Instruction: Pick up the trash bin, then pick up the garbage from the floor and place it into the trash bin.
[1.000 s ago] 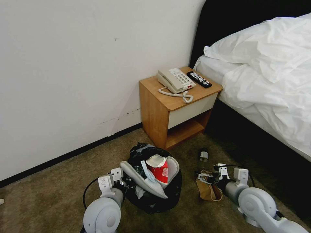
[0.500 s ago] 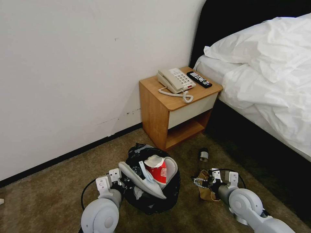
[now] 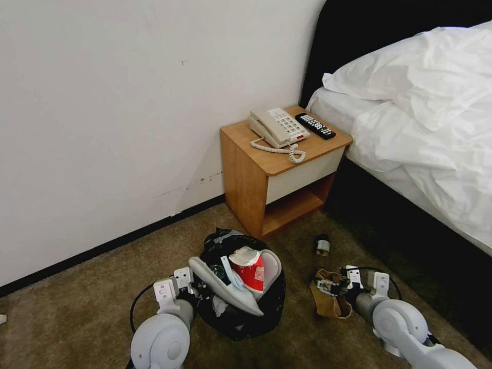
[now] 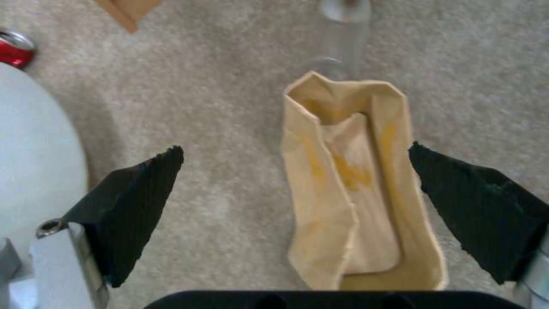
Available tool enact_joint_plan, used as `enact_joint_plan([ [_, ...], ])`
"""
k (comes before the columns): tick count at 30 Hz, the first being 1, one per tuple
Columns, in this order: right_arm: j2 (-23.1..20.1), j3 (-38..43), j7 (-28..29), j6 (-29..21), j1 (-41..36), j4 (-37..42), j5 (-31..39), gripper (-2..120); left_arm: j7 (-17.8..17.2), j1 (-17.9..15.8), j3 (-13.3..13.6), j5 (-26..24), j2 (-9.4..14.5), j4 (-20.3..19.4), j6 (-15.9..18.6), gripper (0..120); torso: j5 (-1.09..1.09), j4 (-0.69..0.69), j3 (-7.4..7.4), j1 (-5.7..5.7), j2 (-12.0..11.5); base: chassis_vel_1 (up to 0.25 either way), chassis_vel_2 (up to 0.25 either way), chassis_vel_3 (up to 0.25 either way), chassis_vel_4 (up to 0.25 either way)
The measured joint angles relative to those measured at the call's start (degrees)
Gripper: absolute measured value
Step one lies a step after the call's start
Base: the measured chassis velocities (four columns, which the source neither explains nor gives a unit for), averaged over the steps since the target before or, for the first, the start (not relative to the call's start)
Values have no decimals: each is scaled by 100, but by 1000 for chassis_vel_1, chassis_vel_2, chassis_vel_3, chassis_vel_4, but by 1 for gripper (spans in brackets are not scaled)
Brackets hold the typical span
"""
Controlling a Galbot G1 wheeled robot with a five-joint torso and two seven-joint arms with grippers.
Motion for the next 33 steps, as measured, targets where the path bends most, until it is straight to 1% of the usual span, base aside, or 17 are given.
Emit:
enact_joint_plan([
  [6, 63, 15, -110, 61, -54, -173, -166, 100, 2, -1, 1, -15, 61, -5, -1, 0, 0, 1, 0, 0, 0, 0, 0, 0, 0],
  [17, 359, -237, -215, 172, 153, -805, -496, 100, 14, 35, -40, -44, 176, -86, -42, 0, 0, 1, 0, 0, 0, 0, 0, 0, 0],
  [33, 619, -318, -349, 367, 361, -1493, -865, 100, 79, 106, -33, -7, 220, -136, -94, 0, 0, 1, 0, 0, 0, 0, 0, 0, 0],
])
